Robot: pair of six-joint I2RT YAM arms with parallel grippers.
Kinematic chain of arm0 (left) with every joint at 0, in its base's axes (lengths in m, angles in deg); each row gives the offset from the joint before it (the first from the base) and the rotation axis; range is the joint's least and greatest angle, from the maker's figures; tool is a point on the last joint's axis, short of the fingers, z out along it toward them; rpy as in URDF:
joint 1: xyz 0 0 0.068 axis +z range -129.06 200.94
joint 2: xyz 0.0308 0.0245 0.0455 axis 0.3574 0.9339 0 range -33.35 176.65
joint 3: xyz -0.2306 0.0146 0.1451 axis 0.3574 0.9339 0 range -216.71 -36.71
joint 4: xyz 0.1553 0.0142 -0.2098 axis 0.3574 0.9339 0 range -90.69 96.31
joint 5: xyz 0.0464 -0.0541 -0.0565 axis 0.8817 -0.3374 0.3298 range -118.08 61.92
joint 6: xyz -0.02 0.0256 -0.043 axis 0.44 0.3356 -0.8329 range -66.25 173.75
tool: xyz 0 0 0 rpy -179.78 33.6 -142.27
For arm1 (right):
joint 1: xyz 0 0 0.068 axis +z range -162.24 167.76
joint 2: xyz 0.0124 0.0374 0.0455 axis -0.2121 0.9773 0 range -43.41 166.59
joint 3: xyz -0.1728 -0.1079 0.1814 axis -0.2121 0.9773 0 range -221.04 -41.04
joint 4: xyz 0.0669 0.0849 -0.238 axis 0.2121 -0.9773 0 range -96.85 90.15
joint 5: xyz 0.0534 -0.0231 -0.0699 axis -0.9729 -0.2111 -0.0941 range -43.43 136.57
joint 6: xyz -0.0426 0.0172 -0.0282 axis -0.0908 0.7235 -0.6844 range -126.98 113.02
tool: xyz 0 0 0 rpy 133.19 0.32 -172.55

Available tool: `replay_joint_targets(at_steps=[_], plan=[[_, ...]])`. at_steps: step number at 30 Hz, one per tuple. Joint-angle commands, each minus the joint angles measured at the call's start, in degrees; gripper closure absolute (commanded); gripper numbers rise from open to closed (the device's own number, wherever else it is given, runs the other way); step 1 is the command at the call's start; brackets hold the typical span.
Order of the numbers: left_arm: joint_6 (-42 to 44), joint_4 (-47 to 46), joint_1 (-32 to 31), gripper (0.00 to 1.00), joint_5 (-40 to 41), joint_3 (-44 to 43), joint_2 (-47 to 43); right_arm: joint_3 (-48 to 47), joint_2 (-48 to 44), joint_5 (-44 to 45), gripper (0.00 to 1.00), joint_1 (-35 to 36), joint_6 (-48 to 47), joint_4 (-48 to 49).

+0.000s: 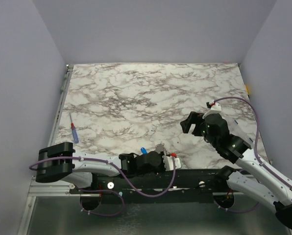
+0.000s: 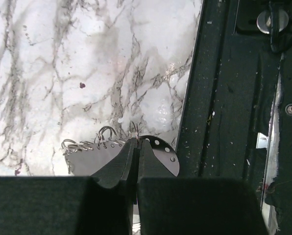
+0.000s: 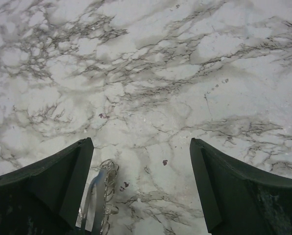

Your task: Put the keys on the keyring

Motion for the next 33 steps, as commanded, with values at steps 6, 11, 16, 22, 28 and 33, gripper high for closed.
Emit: replay_joint_targets(at_steps=[6, 11, 16, 22, 28, 33], plan=[[2.3, 7.1, 1.1, 1.0, -1.8, -0.7, -10.6, -1.4, -4.5, -13.4, 0.1, 0.3, -12.0, 8.1], [4.3, 12.4, 1.7, 1.0, -1.9, -2.9, -15.6, -2.4, -5.6, -19.3, 0.1, 0.3, -16.6, 11.8], [6.8, 16.0, 2.4, 1.0, -2.7, -5.2, -19.2, -3.5, -5.6, -29.5, 0.12, 0.2, -21.3, 15.7], [10.6, 22.7, 5.7, 1.0, -7.8, -8.8, -20.8, -3.2, -6.9, -39.7, 0.16, 0.2, -29.4, 19.0], [12.2, 24.6, 8.6, 1.0, -14.3, -9.7, -22.4, 0.2, -10.3, -49.3, 0.2, 0.3, -38.0, 22.4], [13.3, 26.3, 9.2, 1.0, -15.5, -10.2, -23.5, 1.0, -10.5, -60.1, 0.25, 0.3, -42.3, 22.5]])
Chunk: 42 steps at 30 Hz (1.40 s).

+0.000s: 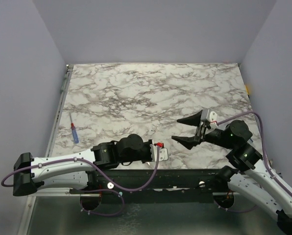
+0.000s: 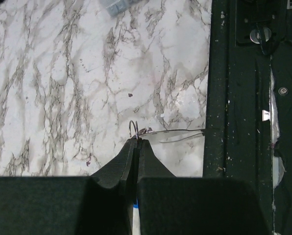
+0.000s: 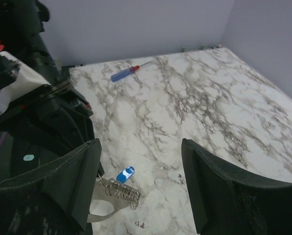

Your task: Put the keys on the keyring

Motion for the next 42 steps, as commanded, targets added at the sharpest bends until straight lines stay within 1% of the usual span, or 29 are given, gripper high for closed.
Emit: replay_joint_targets(at_steps=[1, 4, 6, 9, 10, 13, 15, 18, 20, 23, 26, 28, 30, 34, 36, 39, 42], plan=[[2.2, 2.6, 0.7, 1.0, -4.4, -2.2, -1.9, 0.7, 0.7, -13.6, 0.27, 0.3, -6.9, 0.8], [2.9, 3.9, 0.8, 1.0, -4.1, -2.1, -2.4, -0.3, 2.9, -17.1, 0.31, 0.3, -8.2, -2.7], [3.2, 4.3, 0.8, 1.0, -3.6, -1.6, -3.1, -1.1, 4.6, -18.6, 0.32, 0.3, -9.6, -4.9], [3.1, 4.9, 0.7, 1.0, -2.6, -0.9, -4.5, -1.7, 6.5, -15.9, 0.32, 0.2, -10.0, -5.1], [2.9, 5.3, 0.7, 1.0, -2.1, -0.7, -5.0, -1.4, 7.0, -13.3, 0.32, 0.2, -8.1, -3.5], [2.5, 6.8, 0.7, 1.0, 0.6, -0.6, -7.5, -1.7, 9.7, -1.0, 0.33, 0.2, -1.7, -0.3], [2.3, 8.1, 0.7, 1.0, 4.8, -0.5, -9.5, -2.6, 12.5, 4.3, 0.33, 0.2, 0.8, -0.3], [2.8, 10.2, 0.7, 1.0, 14.4, 0.0, -11.4, -3.3, 16.7, 10.7, 0.33, 0.2, 6.6, -0.4], [3.4, 11.1, 0.8, 1.0, 18.9, 0.5, -11.9, -2.8, 20.1, 11.6, 0.34, 0.2, 9.1, -0.3], [3.0, 11.8, 1.3, 1.0, 22.9, 1.4, -12.1, -2.7, 24.8, 9.7, 0.36, 0.3, 12.7, -0.3], [2.6, 11.8, 2.7, 1.0, 28.7, 2.0, -11.9, -3.0, 28.6, 11.2, 0.38, 0.2, 19.1, -0.3], [2.9, 11.7, 4.3, 1.0, 31.1, 2.5, -11.7, -2.8, 31.3, 11.8, 0.4, 0.6, 23.9, -0.3], [2.8, 11.2, 6.2, 1.0, 31.4, 2.7, -11.4, -2.9, 34.0, 13.2, 0.4, 2.3, 28.3, -0.3], [2.3, 9.9, 9.6, 1.0, 31.1, 2.6, -10.6, -5.3, 39.6, 20.6, 0.4, 10.1, 34.4, -2.8], [2.1, 9.7, 10.9, 1.0, 31.9, 2.4, -9.8, -6.5, 42.6, 23.3, 0.41, 11.2, 39.6, -5.2], [1.4, 9.4, 12.5, 1.0, 32.0, 2.0, -9.7, -6.4, 45.6, 23.8, 0.42, 12.0, 46.6, -6.0], [1.2, 8.3, 14.4, 1.0, 32.8, 2.2, -10.3, -8.3, 48.8, 26.6, 0.42, 14.5, 49.9, -9.6]])
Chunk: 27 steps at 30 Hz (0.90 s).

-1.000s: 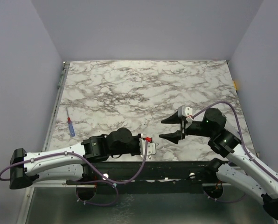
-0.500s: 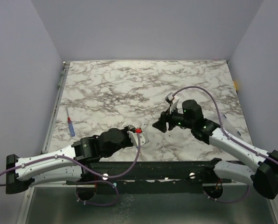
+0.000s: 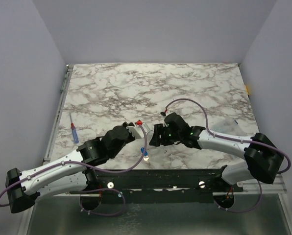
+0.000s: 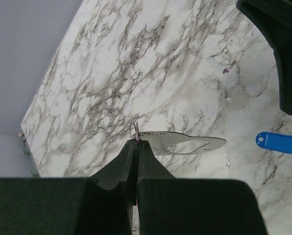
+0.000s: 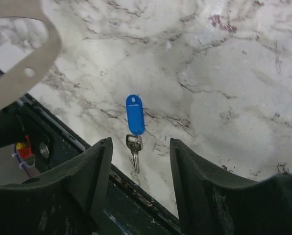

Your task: Put the keys on the keyring

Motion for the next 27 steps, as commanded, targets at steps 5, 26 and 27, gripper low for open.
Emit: replay_joint_targets(at_steps=[5, 26, 27], plan=[[-1.7, -5.3, 5.4, 1.0, 4.7, 0.2, -1.7, -5.5, 8.2, 7.0, 0.43, 5.7, 12.3, -7.7], [-3.0, -6.9, 8.2, 1.0, 3.6, 0.9, -1.9, -13.5, 20.3, 3.0, 0.6, 8.3, 10.4, -14.0], [-3.0, -6.9, 8.2, 1.0, 3.6, 0.9, -1.9, -13.6, 20.2, 3.3, 0.61, 8.3, 10.4, -14.1]])
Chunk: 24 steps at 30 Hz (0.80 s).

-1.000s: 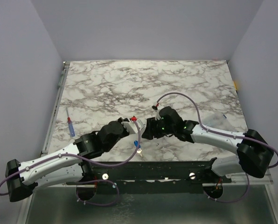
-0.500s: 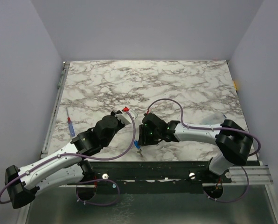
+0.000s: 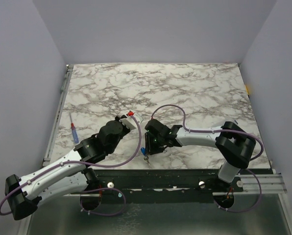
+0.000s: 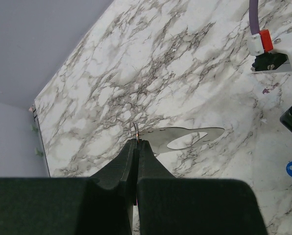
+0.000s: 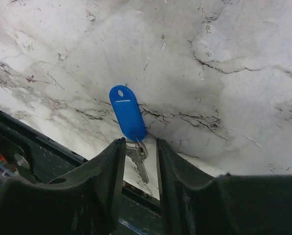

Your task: Put the keys on the keyring

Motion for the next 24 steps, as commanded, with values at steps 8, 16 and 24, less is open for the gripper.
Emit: replay_joint_targets(at_steps=[8, 16, 24], plan=[[-0.7, -2.1, 0.8, 1.0, 0.4, 0.5, -0.7, -1.0, 0.1, 0.6, 0.67, 1.3, -0.5, -3.4], [-0.8, -2.0, 1.0, 1.0, 0.4, 0.7, -0.9, -1.2, 0.8, -0.6, 0.77, 1.5, -1.3, -2.6], [-0.9, -1.9, 1.0, 1.0, 0.3, 0.9, -0.9, -1.4, 0.8, -0.9, 0.9, 1.9, -1.7, -2.2]])
